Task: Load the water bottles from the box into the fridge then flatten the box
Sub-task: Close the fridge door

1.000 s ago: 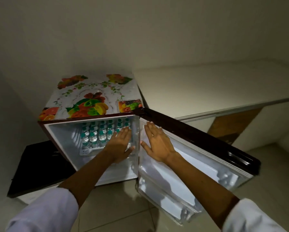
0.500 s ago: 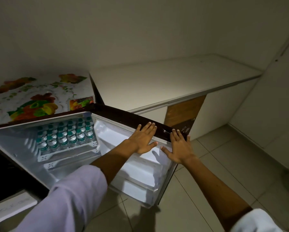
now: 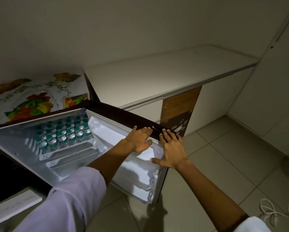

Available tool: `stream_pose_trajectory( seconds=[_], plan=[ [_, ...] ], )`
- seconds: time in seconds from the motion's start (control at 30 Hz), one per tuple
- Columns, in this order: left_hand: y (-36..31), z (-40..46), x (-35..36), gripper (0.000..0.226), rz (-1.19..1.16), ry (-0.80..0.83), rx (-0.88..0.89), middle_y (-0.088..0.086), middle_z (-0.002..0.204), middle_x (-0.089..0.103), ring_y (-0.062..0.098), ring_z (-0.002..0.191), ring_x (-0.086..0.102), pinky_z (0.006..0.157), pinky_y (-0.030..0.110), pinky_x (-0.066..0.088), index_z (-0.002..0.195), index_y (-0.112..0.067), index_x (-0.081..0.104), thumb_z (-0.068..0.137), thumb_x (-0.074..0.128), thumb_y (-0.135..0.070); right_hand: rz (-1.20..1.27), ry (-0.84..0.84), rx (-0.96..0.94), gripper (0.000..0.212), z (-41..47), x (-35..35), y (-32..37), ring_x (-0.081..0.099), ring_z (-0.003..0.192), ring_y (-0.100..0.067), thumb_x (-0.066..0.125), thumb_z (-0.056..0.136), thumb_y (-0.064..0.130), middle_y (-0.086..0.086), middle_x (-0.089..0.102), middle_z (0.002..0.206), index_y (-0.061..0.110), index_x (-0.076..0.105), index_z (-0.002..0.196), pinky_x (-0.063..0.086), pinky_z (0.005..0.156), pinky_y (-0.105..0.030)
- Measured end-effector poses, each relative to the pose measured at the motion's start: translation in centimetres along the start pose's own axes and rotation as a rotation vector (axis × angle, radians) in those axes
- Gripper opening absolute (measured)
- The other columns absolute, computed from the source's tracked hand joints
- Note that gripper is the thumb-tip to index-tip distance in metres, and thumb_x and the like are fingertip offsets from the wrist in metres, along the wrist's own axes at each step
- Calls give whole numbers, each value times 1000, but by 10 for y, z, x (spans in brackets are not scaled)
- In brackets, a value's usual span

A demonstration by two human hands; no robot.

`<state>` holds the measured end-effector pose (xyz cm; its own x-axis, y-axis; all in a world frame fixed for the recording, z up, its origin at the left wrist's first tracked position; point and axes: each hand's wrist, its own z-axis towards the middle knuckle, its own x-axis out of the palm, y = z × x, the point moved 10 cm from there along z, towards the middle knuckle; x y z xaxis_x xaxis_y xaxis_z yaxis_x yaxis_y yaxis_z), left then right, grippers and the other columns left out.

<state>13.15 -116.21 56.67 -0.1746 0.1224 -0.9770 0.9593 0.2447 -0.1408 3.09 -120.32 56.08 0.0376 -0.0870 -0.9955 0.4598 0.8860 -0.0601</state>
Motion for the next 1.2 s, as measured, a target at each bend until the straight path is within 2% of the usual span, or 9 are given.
stream_pose_trajectory(
  seconds=[0.17,0.33,0.43,0.57,0.67,0.73,0.8,1.03,1.2],
  plan=[
    [5,-36,-7,51,-67,-74,-15,7,144,50,24,133,46,118,49,18,140,-14,49,96,45,-39,-14,-119,-82,101,-29,-23,40,56,114,-33,36,67,90,-14,61,132,12,66,123,47,90,-41],
    [14,-93,-26,40,-70,-183,-38,9,85,72,25,87,63,91,35,43,96,-15,74,92,44,-41,165,-173,-299,79,-61,-42,84,51,91,-17,42,79,83,-2,68,122,20,72,114,42,75,-29],
    [36,-133,-24,46,-106,-192,-90,5,74,71,23,76,63,72,32,48,78,-18,73,86,38,-48,347,-177,-461,64,-79,-52,116,54,97,-9,49,88,68,1,69,121,15,72,117,44,77,-23],
    [68,-192,-17,36,-122,-219,-193,7,70,68,22,66,53,65,30,41,68,-18,66,91,48,-39,501,-251,-532,39,-81,-54,155,59,113,-13,57,90,33,0,68,123,10,69,119,54,84,-35],
    [100,-233,-15,42,-127,-244,-293,2,56,55,22,61,49,60,28,36,59,-18,55,92,47,-43,449,-249,-492,44,-63,-48,184,58,119,-15,54,83,23,1,64,130,12,67,123,57,82,-37],
    [123,-257,-14,47,-84,-243,-372,1,53,48,23,59,48,57,29,34,57,-18,50,91,46,-51,354,-200,-538,53,-47,-44,213,54,126,-20,55,78,21,-4,60,136,11,62,130,54,94,-39],
    [145,-278,-16,52,-40,-230,-433,1,54,46,23,58,47,55,29,33,56,-19,47,90,44,-58,236,-178,-619,64,-28,-39,248,49,133,-26,59,75,23,-10,55,141,7,56,136,42,108,-38],
    [240,-333,-22,58,-19,-257,-628,2,57,47,22,60,51,57,28,36,69,-15,58,91,37,-64,46,-52,-778,85,69,-19,363,-2,152,-25,50,89,40,-9,3,164,9,10,156,5,121,-53],
    [317,-355,-23,51,2,-240,-758,4,67,51,23,67,57,61,29,45,81,-12,65,97,37,-51,88,-61,-809,80,135,-8,421,1,152,-23,47,91,36,-8,7,164,9,10,156,7,121,-53]
  ],
)
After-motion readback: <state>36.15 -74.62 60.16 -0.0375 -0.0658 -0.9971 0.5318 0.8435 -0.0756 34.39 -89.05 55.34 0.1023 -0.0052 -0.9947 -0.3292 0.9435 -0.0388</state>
